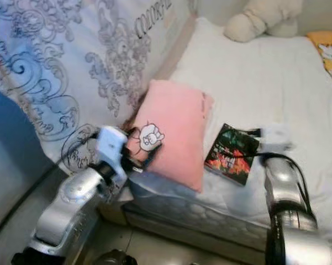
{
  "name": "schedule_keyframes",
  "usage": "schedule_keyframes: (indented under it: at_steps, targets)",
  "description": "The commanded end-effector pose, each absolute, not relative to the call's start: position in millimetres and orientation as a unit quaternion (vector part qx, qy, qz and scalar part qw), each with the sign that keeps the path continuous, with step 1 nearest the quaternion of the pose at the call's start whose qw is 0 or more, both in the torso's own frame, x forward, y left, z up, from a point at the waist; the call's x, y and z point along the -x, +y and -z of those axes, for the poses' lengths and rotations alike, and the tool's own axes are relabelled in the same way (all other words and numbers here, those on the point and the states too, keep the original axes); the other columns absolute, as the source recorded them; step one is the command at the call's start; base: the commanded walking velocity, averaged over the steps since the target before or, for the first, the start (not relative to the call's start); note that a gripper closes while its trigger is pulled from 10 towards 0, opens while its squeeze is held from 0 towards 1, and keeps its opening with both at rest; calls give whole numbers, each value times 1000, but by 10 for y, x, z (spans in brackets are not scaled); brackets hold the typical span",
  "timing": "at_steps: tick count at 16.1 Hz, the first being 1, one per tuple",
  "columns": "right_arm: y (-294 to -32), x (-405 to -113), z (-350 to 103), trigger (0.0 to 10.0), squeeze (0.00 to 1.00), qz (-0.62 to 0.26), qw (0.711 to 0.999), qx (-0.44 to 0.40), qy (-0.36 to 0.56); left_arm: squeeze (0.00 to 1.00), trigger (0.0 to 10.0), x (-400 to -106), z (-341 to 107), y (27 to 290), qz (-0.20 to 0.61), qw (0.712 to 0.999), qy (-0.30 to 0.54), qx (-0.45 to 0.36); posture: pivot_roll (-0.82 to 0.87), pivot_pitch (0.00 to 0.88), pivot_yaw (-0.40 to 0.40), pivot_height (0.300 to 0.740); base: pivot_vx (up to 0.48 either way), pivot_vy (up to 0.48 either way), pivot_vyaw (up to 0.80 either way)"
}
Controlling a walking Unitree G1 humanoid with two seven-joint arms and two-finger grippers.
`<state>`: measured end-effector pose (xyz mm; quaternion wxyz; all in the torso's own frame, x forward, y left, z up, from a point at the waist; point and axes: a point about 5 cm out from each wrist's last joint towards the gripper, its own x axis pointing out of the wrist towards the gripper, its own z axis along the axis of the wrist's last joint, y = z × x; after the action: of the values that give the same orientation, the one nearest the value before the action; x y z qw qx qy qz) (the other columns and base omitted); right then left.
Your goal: Clean up the room
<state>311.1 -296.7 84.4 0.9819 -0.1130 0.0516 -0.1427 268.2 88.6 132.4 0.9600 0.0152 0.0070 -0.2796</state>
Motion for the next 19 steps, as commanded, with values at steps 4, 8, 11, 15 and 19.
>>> schedule_keyframes:
  at_steps: [4, 8, 11, 15, 19]
  targets:
    - [-2503, -2590, -432, 10000, 0, 184, 982, 38, 12, 0, 10000, -2900, -1336, 962, 231, 973, -20, 6, 89, 0, -34, 736, 0, -112, 0]
    - [-2250, -2315, -312, 10000, 0, 153, 988, 20, 23, 0, 10000, -2900, -1182, 818, 246, 969, -3, 31, 28, 0, -11, 736, 0, -433, 0]
    - [-2307, -2294, -412, 10000, 0, 151, 988, 18, 19, 0, 10000, -2931, -1144, 742, 243, 969, -6, 44, 9, 0, -10, 736, 0, -429, 0]
    - [-2194, -2345, -487, 10000, 0, 104, 994, 25, 22, 0, 10000, -2954, -1093, 720, 216, 975, 1, 48, 1, 0, -20, 736, 63, -209, 0]
    - [-2094, -2399, -500, 10000, 0, 88, 996, 11, 30, 0, 10000, -2971, -1200, 706, 240, 969, -32, 54, 6, 0, -25, 736, 360, 0, 0]
